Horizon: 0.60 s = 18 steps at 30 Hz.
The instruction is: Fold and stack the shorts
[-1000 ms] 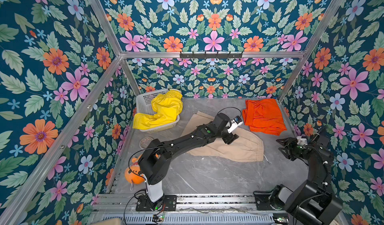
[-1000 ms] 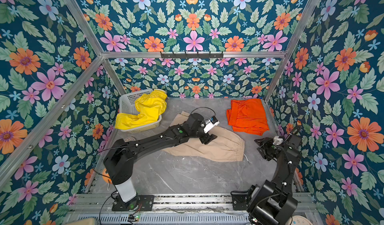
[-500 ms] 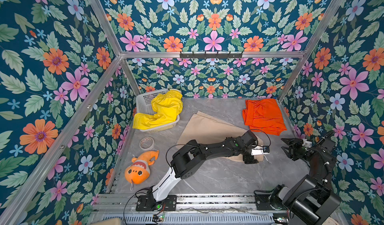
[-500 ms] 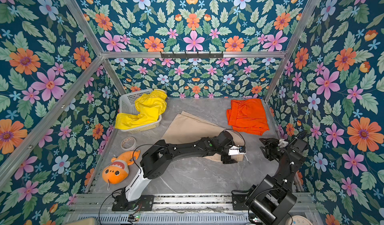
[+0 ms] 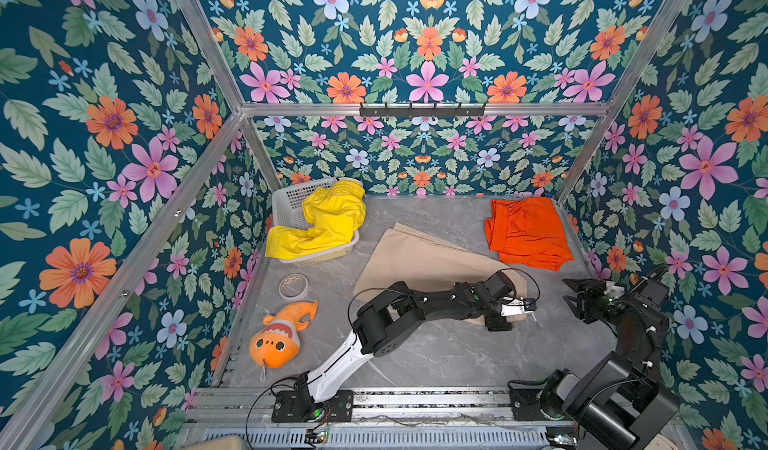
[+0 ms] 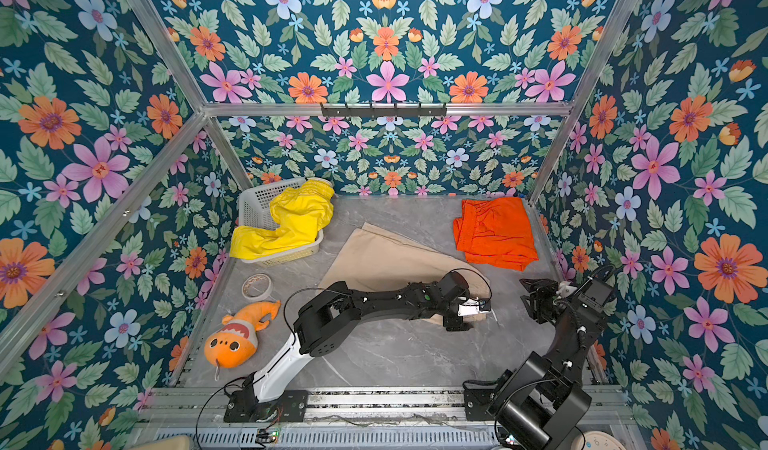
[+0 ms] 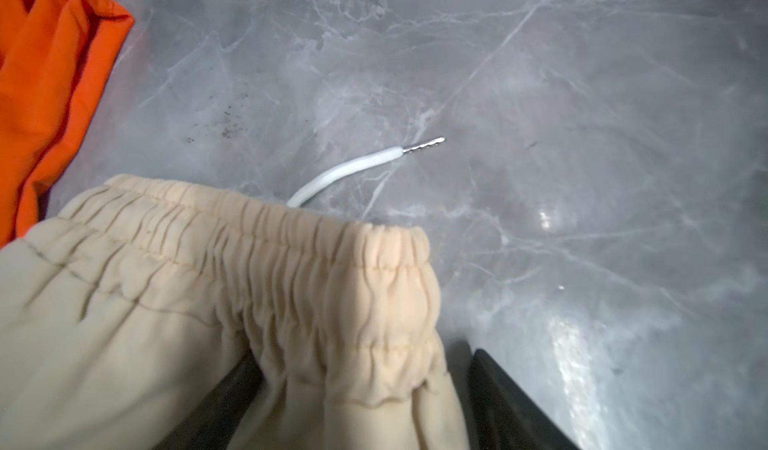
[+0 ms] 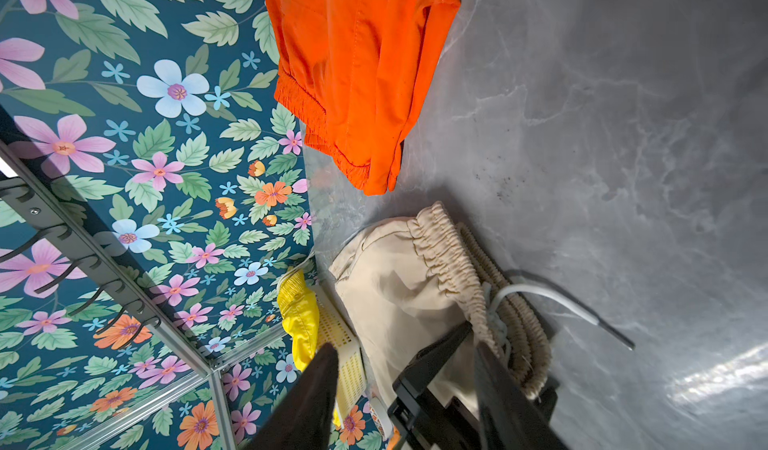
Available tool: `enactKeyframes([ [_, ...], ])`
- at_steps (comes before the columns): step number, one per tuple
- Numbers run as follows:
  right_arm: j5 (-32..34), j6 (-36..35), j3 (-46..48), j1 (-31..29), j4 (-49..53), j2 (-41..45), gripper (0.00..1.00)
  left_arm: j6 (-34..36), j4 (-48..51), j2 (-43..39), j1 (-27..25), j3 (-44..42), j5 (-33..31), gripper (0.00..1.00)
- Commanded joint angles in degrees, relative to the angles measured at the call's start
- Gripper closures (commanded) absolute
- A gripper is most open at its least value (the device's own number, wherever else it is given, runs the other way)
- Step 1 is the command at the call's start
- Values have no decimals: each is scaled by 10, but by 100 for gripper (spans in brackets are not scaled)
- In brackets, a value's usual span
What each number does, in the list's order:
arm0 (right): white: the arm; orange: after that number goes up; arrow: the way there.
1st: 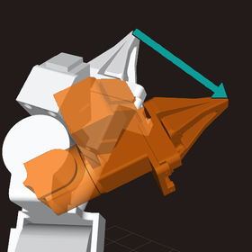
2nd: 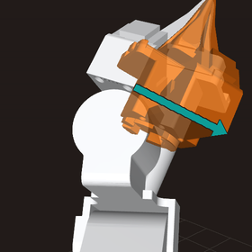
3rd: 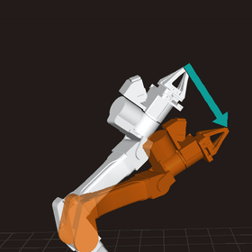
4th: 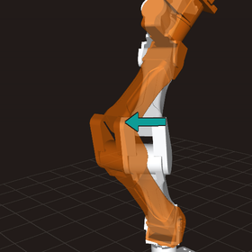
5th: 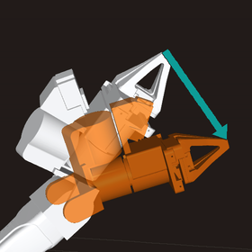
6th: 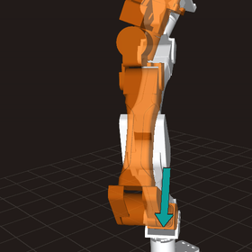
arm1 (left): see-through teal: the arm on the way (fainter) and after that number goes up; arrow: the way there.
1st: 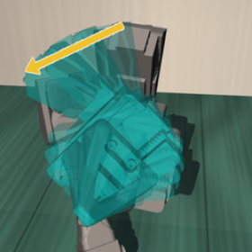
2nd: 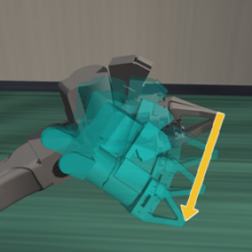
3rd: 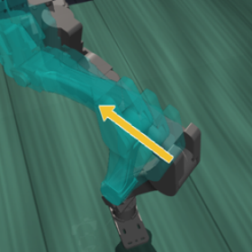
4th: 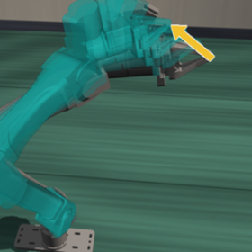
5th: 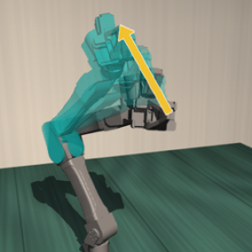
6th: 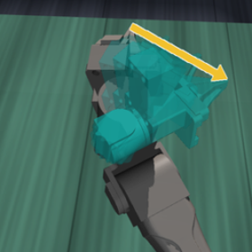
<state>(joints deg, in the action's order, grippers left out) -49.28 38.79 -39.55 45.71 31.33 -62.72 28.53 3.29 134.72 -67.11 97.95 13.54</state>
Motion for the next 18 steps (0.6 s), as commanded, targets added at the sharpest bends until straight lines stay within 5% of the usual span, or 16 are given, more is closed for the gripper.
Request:
enactKeyframes([
  [1,2,-2,4,0,-7,5,47,-22,3,6,1,-8,-54,36],
  [12,-26,-4,27,-4,-9,1,37,-142,-136,-82,18,-97,-32,78],
  [18,-27,0,36,-45,6,0,29,-209,-226,-128,30,-148,-19,84],
])
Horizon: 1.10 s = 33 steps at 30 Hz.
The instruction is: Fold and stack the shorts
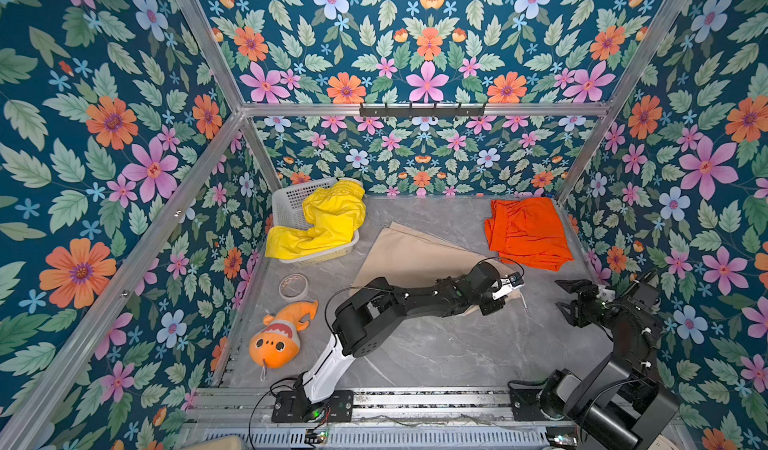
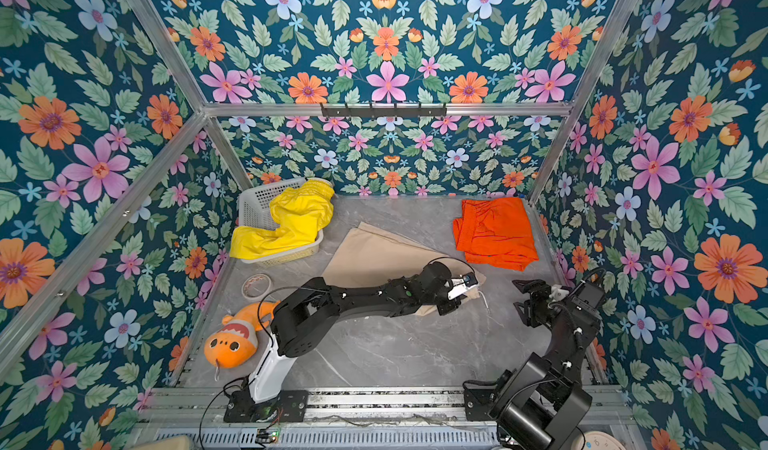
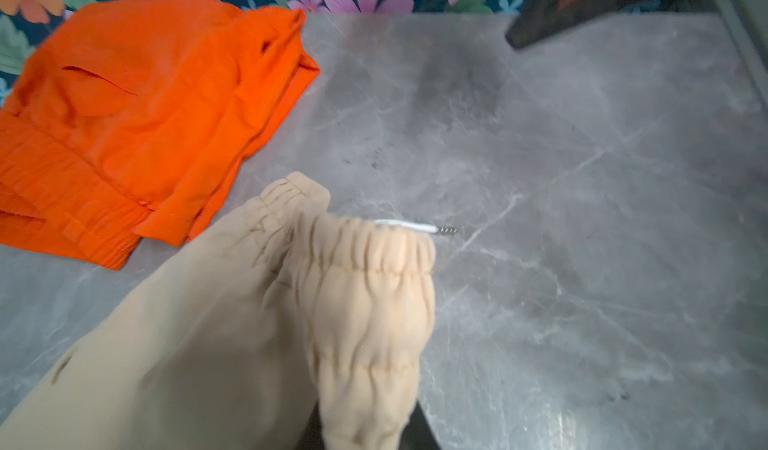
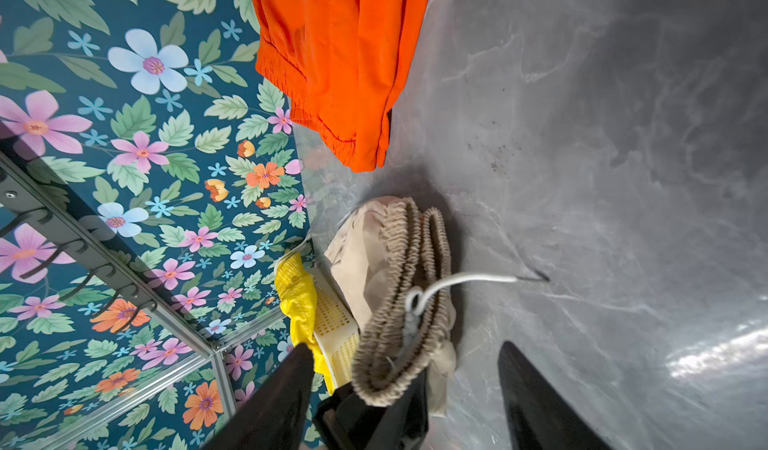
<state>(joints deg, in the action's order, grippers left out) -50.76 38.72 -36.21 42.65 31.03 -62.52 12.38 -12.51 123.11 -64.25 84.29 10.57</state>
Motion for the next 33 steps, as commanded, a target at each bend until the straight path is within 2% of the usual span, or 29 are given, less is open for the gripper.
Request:
enactKeyframes([
  [1,-13,4,4,-30,7,-5,28,-58,-82,-17,3,-18,10,85],
  [4,-25,18,8,-54,1,-15,24,-81,-120,-30,9,-38,10,86],
  [8,-56,17,7,-57,10,-29,14,-91,-152,-43,11,-57,5,86],
  [12,-68,1,7,-62,34,-31,12,-94,-165,-48,14,-64,2,87],
  [14,-81,6,15,-67,27,-34,1,-94,-169,-48,15,-64,5,87],
  [18,-95,30,28,-96,-12,-49,1,-94,-174,-46,16,-64,12,87],
  [23,-120,101,39,-106,-103,-52,1,-93,-170,-43,15,-66,19,87],
  [30,-117,135,19,-113,-109,-25,1,-82,-158,-38,15,-66,18,87],
  [32,-114,140,18,-124,-115,-33,1,-82,-159,-38,15,-65,24,86],
  [33,-110,144,18,-152,-120,-41,1,-81,-160,-37,15,-65,28,86],
])
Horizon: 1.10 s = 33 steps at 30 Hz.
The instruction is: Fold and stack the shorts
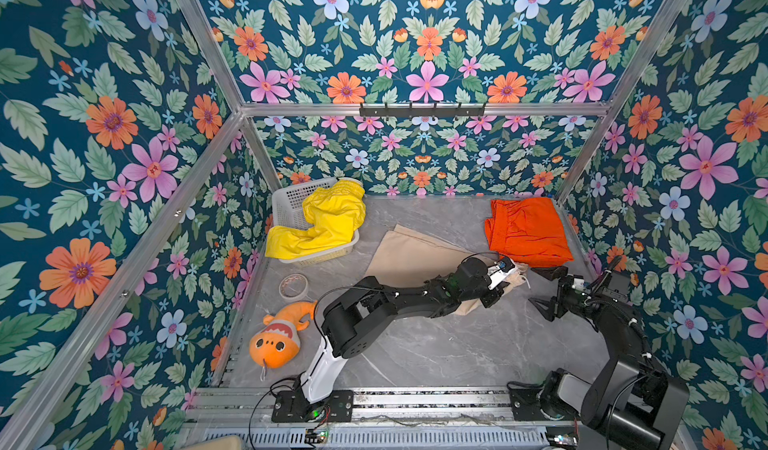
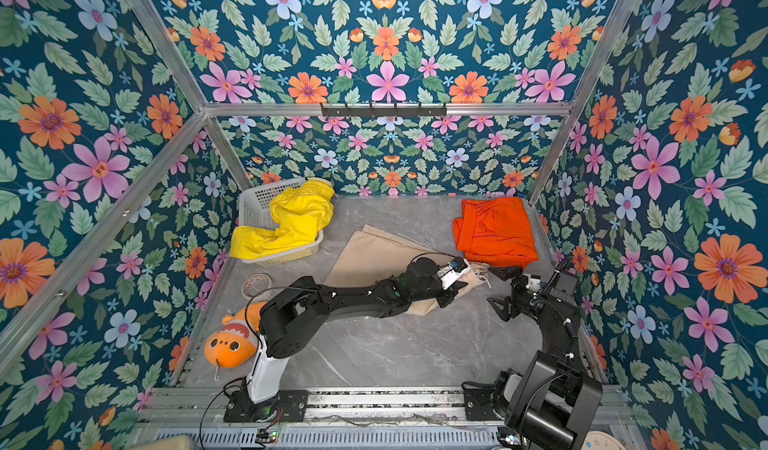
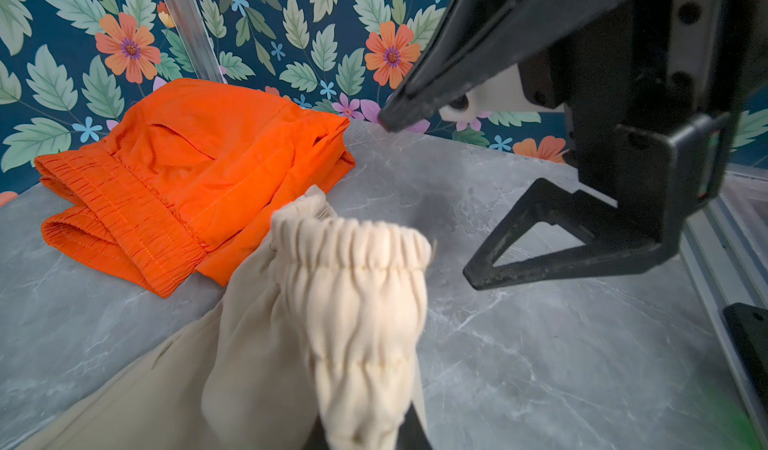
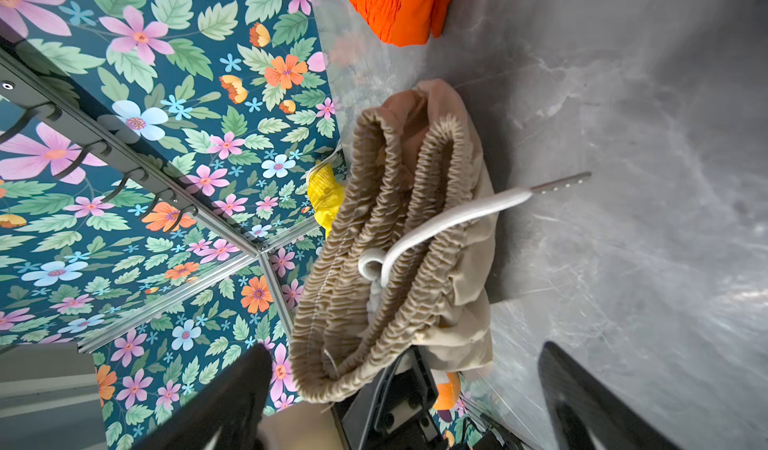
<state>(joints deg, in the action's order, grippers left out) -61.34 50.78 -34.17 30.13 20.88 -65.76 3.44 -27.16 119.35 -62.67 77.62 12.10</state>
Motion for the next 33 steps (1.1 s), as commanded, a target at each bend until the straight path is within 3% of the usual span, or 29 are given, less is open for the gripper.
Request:
enactKeyframes([
  [1,0,32,-2,-42,-30,-16,1,10,-13,2,-1,3,18,86],
  [5,14,77,-2,-86,-94,-37,1,21,2,6,-2,10,25,85],
  [12,29,68,-30,-121,-110,-100,3,50,52,25,-6,40,71,78],
  [15,41,33,-43,-122,-85,-130,7,55,66,31,-8,52,93,70],
  [17,42,19,-46,-122,-78,-147,11,53,75,33,-9,59,94,57],
  [19,57,-6,-53,-122,-51,-154,22,43,80,26,-8,61,87,43],
  [23,103,-59,-73,-122,19,-154,45,-3,84,-8,9,46,82,28],
  [26,141,-105,-96,-122,87,-150,65,-57,95,-52,42,18,108,26],
  [28,172,-140,-119,-122,144,-135,76,-104,101,-93,66,-15,89,27],
  [33,260,-217,-197,-122,294,-86,81,-188,222,-169,124,-54,8,27],
])
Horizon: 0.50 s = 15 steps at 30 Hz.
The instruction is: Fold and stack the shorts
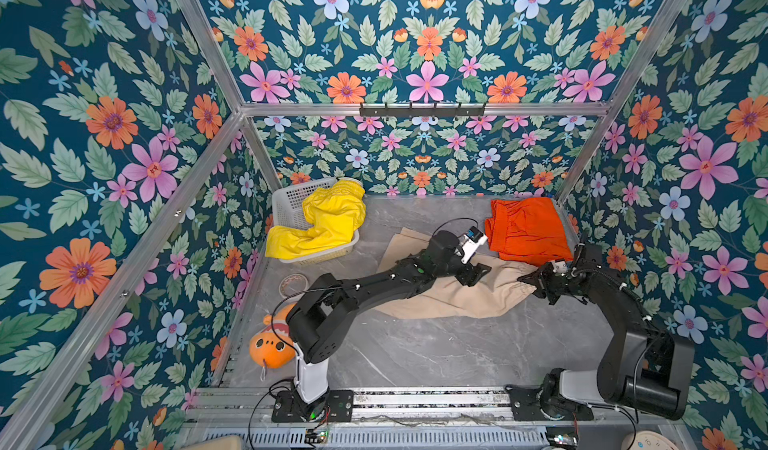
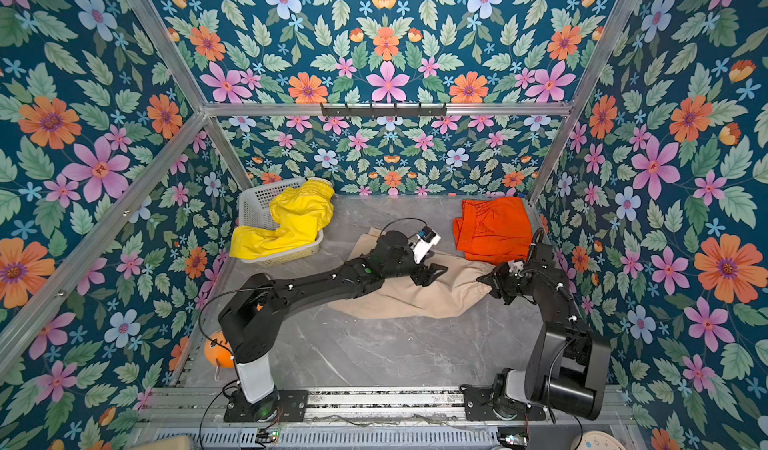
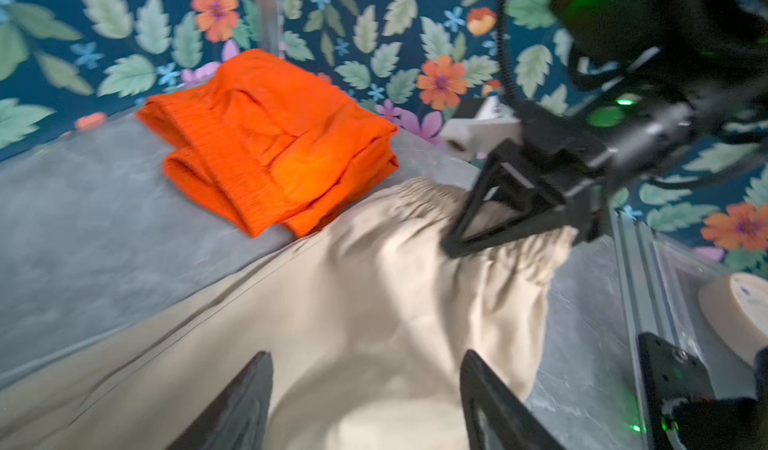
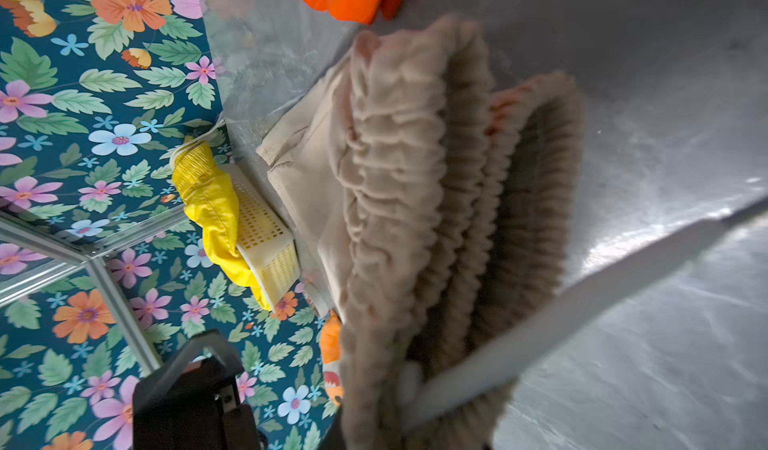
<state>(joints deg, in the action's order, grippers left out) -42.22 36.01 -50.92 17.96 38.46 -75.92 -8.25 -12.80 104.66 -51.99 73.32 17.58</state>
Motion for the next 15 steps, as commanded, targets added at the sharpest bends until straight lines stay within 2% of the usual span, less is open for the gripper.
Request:
enactKeyframes([
  [1,81,-81,-45,0,138,22,81,-86,114,-33,30,-14,-62,27],
  [5,117,-115,-105,-3,195,28,82,-149,220,-55,81,-30,-89,31],
  [7,144,-130,-144,-14,224,19,81,-171,242,-60,106,-49,-80,32],
  [11,210,-152,-225,-57,275,-9,81,-208,244,-66,139,-89,-72,34],
  [15,282,-160,-304,-122,315,-42,81,-239,203,-66,174,-132,-41,44],
])
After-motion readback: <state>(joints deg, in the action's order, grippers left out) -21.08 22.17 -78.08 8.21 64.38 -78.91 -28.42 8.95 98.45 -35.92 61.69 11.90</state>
